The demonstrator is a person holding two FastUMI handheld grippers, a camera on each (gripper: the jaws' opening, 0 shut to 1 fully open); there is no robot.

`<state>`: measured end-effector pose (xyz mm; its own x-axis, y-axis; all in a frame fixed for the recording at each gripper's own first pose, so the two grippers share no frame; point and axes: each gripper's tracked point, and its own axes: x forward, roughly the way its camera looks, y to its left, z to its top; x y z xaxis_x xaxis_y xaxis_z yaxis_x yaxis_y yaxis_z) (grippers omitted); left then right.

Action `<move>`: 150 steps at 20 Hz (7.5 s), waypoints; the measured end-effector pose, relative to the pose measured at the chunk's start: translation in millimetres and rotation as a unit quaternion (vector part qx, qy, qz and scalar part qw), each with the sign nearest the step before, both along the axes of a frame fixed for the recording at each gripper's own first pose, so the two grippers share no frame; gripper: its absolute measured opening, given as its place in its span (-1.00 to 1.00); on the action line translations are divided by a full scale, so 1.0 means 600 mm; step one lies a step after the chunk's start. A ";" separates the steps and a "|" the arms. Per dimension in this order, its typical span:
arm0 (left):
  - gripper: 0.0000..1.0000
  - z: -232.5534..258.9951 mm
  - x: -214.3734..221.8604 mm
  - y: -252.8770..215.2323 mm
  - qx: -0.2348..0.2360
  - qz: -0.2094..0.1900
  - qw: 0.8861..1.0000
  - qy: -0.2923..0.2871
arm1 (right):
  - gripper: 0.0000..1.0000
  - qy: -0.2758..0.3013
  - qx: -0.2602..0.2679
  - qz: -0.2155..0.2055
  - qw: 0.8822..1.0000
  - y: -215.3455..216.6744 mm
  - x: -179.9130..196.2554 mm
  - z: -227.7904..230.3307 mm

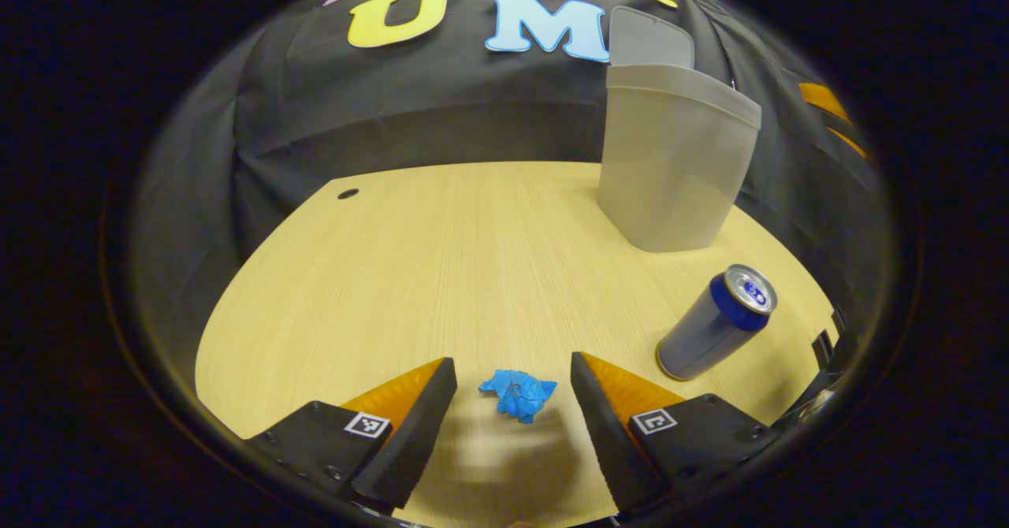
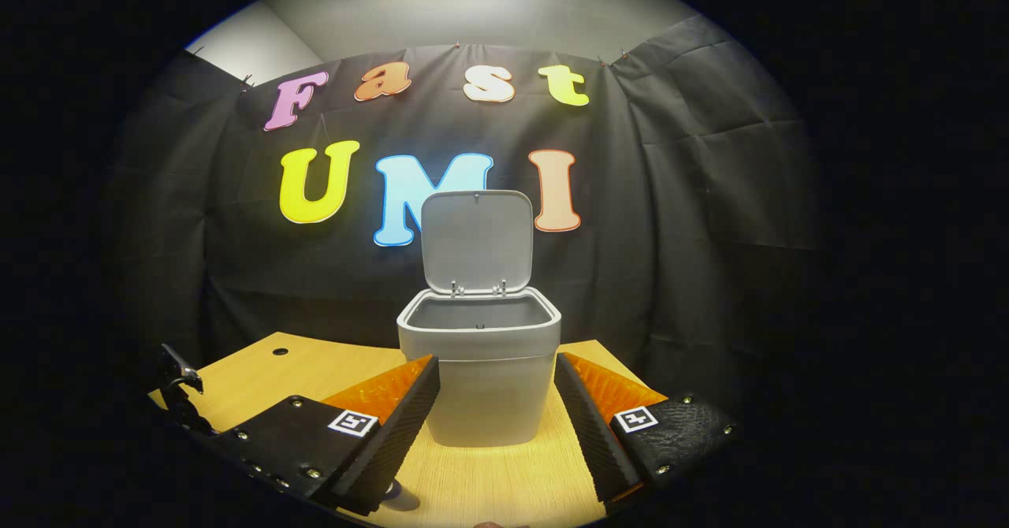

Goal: Press the lid of the desktop garbage bin to open it, pick up the crumpled paper on the desktop and throw it into the bin, then pick up the pop can on the desktop and drop it into the bin, and finally close the garbage bin lid.

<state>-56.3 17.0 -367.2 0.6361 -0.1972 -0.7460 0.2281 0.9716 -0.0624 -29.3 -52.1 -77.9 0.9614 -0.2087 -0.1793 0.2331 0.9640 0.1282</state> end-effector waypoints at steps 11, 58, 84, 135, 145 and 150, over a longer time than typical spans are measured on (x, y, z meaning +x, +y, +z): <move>0.65 -0.055 0.004 -0.006 0.006 -0.013 0.999 0.030 | 0.87 0.013 -0.012 0.005 1.000 0.004 -0.010 -0.005; -0.65 0.454 0.343 -0.300 -0.113 -0.075 0.959 -0.250 | 0.87 -0.011 -0.043 0.017 0.999 -0.092 0.006 -0.025; 0.06 0.412 0.423 -0.495 -0.185 -0.123 0.957 -0.185 | 0.87 0.016 -0.034 -0.004 0.999 -0.092 -0.030 -0.048; 1.00 0.502 0.202 -0.159 -0.092 0.027 0.949 -0.299 | 0.91 0.239 0.044 0.313 0.918 0.273 -0.036 -0.307; 1.00 0.493 0.189 -0.127 -0.086 0.045 0.951 -0.293 | 0.77 0.258 0.029 0.325 0.909 0.284 -0.041 -0.343; 1.00 0.490 0.194 -0.127 -0.087 0.044 0.952 -0.291 | 0.69 0.250 0.027 0.319 0.914 0.281 -0.041 -0.341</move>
